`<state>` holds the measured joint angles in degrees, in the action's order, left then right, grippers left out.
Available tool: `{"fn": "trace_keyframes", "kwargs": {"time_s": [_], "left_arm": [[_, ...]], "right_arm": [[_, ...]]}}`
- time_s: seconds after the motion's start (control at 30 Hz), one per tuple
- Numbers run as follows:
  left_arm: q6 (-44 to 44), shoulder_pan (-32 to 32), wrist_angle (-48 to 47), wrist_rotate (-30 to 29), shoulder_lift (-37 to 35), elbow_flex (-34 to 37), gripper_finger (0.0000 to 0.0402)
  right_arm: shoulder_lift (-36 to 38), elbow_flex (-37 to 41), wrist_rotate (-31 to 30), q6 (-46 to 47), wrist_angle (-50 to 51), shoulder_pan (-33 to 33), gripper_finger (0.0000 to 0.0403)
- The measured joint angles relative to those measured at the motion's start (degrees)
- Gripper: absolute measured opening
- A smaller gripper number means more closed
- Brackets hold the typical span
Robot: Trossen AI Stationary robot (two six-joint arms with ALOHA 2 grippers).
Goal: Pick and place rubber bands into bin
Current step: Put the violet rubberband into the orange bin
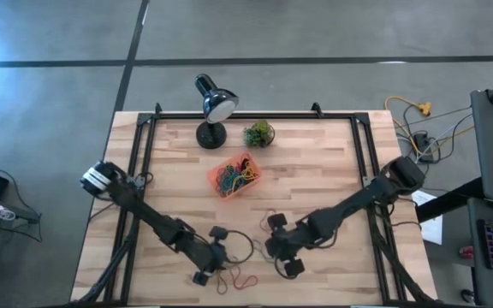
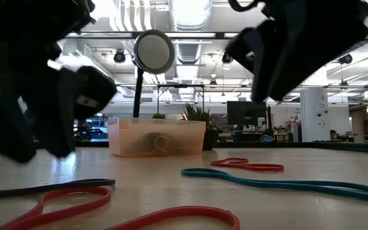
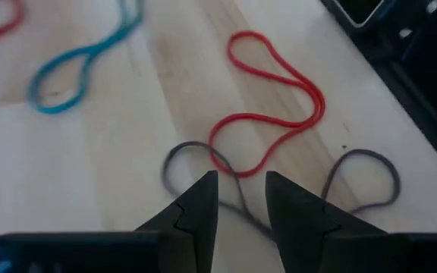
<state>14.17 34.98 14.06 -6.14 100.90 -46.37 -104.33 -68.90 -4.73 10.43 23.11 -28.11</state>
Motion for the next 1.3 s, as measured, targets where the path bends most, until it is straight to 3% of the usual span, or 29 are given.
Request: {"fn": "trace_keyframes", "kwargs": {"time_s": [0.17, 0.6, 0.9, 1.3], "left_arm": [[0.07, 0.0, 0.05, 0.58, 4.95, -3.16, 0.0096], [6.48, -1.53, -3.35, -1.11, 5.6, -4.05, 0.0093], [6.4, -1.97, -5.06, -1.39, 5.58, -4.04, 0.0007], [-0.53, -2.09, -7.36, -5.49, 1.63, -4.5, 0.0]], "right_arm": [[0.0, 3.14, -2.26, 3.37, -0.96, -1.47, 0.0088], [0.0, 9.64, -2.93, 7.83, -6.2, -2.03, 0.007], [0.0, 10.33, -2.93, 7.79, -6.97, -2.02, 0.0068], [0.0, 10.33, -2.91, 7.39, -7.19, -2.0, 0.0068]]}}
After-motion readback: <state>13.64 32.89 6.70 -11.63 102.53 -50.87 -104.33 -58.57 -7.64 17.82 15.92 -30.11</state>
